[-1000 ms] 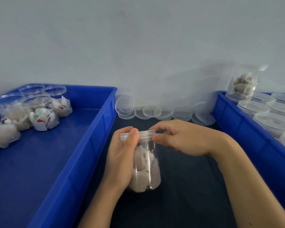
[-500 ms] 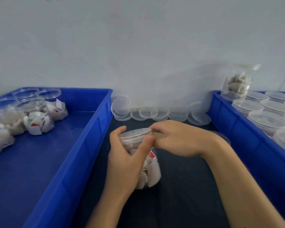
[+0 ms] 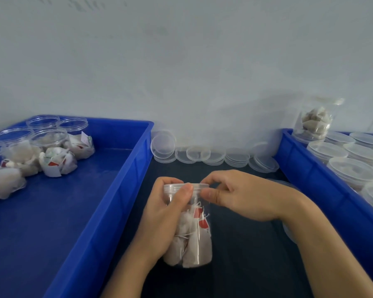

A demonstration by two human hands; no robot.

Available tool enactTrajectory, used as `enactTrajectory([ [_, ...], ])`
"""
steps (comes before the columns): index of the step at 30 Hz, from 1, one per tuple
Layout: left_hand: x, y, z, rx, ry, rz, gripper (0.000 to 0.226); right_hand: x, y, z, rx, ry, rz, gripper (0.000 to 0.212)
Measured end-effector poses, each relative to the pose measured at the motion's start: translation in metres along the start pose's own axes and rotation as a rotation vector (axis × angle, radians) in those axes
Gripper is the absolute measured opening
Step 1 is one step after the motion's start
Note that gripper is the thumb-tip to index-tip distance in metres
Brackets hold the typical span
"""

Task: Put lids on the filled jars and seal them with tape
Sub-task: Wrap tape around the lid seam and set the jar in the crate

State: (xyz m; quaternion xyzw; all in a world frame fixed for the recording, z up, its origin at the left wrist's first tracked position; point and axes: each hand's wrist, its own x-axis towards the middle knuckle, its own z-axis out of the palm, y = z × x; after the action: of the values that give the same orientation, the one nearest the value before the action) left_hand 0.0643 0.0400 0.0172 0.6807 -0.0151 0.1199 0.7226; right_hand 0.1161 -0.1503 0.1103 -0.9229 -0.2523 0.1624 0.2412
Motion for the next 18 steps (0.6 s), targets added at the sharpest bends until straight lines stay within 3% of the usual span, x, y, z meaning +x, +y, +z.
enactTrajectory([
  [3, -0.001, -0.001, 0.001, -0.033, -0.029, -0.023, 0.044, 0.002, 0.002, 0.003, -0.010, 0.006, 0.013, 0.041],
  [5, -0.001, -0.003, 0.004, -0.002, -0.026, -0.015, 0.055, 0.002, 0.001, 0.003, -0.017, -0.005, 0.027, 0.050],
  [8, 0.000, -0.002, 0.007, 0.045, 0.029, 0.008, 0.071, -0.001, 0.000, 0.001, -0.019, 0.011, 0.061, 0.099],
  [10, 0.000, 0.000, 0.005, 0.054, 0.078, 0.040, 0.064, -0.004, -0.001, 0.001, -0.050, 0.060, 0.086, 0.118],
  [12, -0.001, 0.004, 0.004, 0.108, 0.129, 0.101, 0.054, -0.005, -0.002, 0.003, -0.100, 0.109, 0.117, 0.121],
  [18, -0.003, 0.005, 0.006, 0.282, 0.228, 0.182, 0.059, -0.002, 0.002, 0.017, -0.219, 0.169, 0.185, 0.102],
])
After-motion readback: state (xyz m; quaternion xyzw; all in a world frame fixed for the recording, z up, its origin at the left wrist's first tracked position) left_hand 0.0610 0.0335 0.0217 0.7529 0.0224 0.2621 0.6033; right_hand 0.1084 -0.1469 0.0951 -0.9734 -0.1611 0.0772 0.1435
